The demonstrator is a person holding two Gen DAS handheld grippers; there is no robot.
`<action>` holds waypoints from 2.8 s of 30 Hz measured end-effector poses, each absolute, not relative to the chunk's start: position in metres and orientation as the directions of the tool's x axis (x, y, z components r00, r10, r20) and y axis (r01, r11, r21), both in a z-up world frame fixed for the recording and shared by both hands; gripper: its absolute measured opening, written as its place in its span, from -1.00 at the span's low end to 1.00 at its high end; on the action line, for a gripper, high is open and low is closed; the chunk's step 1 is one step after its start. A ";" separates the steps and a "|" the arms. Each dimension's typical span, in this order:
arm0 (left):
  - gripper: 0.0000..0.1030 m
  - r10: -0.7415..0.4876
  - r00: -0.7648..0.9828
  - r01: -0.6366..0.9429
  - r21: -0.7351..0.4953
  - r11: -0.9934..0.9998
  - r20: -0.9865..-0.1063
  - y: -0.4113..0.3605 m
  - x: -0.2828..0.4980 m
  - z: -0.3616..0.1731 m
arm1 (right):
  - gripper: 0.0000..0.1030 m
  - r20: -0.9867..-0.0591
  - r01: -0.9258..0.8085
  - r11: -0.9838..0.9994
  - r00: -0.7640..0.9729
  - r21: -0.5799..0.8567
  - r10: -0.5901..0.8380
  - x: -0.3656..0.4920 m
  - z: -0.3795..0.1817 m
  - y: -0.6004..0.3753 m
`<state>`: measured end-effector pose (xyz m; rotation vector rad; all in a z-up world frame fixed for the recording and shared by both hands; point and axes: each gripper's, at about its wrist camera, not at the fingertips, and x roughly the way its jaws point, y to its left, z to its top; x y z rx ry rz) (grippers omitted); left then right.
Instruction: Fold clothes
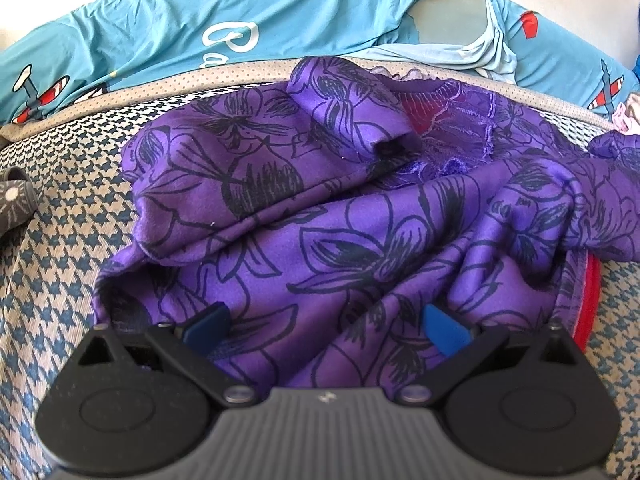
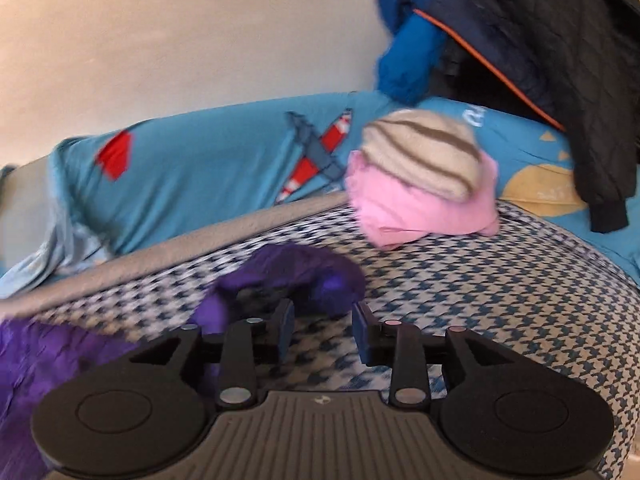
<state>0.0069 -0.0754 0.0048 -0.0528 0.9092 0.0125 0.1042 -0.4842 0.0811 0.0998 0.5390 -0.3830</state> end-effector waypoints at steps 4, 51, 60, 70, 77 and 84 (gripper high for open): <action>1.00 -0.030 0.633 -0.031 -0.065 0.997 -0.774 -0.075 0.000 0.012 | -0.27 -0.551 0.293 0.956 0.801 0.023 -0.232 0.087 0.082 -0.465; 1.00 -0.112 0.677 0.120 -0.041 0.992 -0.727 -0.118 -0.036 0.007 | -0.21 -0.582 -0.156 0.934 0.746 0.320 0.324 0.136 0.059 -0.320; 1.00 -0.078 0.678 0.013 -0.094 0.995 -0.731 -0.087 -0.018 0.010 | -0.13 -0.657 -0.130 0.959 0.705 0.251 0.268 0.167 0.032 -0.310; 1.00 -0.081 0.671 -0.052 -0.156 0.986 -0.737 -0.065 -0.004 0.014 | 0.13 -0.684 -0.145 0.959 0.676 0.242 0.274 0.152 0.052 -0.335; 1.00 -0.070 0.678 -0.071 -0.160 0.985 -0.732 -0.063 -0.003 0.017 | 0.13 -0.661 -0.141 0.951 0.690 0.277 0.295 0.121 0.066 -0.369; 1.00 0.002 0.694 -0.150 -0.142 0.978 -0.720 -0.048 0.002 0.022 | 0.16 -0.657 -0.088 0.947 0.700 0.308 0.278 0.092 0.084 -0.385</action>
